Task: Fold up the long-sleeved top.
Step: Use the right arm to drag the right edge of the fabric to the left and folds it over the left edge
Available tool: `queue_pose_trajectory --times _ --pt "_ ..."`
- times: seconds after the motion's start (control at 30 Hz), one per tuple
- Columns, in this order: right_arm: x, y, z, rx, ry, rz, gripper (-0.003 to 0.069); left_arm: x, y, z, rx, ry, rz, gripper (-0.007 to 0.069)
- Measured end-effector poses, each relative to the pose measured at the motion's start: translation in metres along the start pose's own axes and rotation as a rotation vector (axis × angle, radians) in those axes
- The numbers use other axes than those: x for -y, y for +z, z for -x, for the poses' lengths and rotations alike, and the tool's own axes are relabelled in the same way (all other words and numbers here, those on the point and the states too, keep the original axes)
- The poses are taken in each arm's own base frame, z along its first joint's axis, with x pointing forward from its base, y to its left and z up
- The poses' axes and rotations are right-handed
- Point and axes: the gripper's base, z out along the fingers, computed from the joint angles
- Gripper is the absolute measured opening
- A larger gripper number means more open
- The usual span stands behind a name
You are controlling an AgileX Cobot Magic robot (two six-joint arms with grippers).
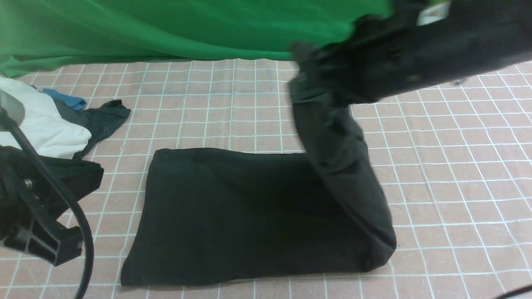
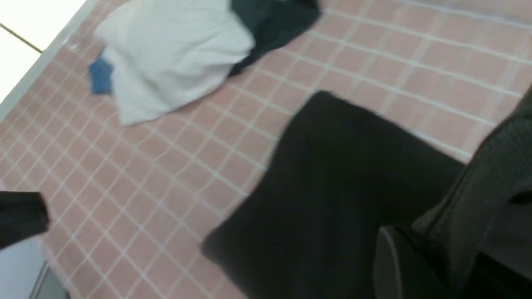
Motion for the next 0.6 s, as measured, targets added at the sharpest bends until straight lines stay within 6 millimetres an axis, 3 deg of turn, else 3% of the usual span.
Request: queue_pose_trajectory --times 0.33,0.6 --pt "-0.044 0.088 -0.009 -0.079 -0.047 0.101 0.0069 0.0 0.0 0.0 0.002 -0.015 -0.001 0.0017" --pt "-0.056 0.118 -0.019 -0.13 -0.068 0.127 0.0069 0.002 0.002 -0.003 -0.016 -0.047 -0.019 0.0017"
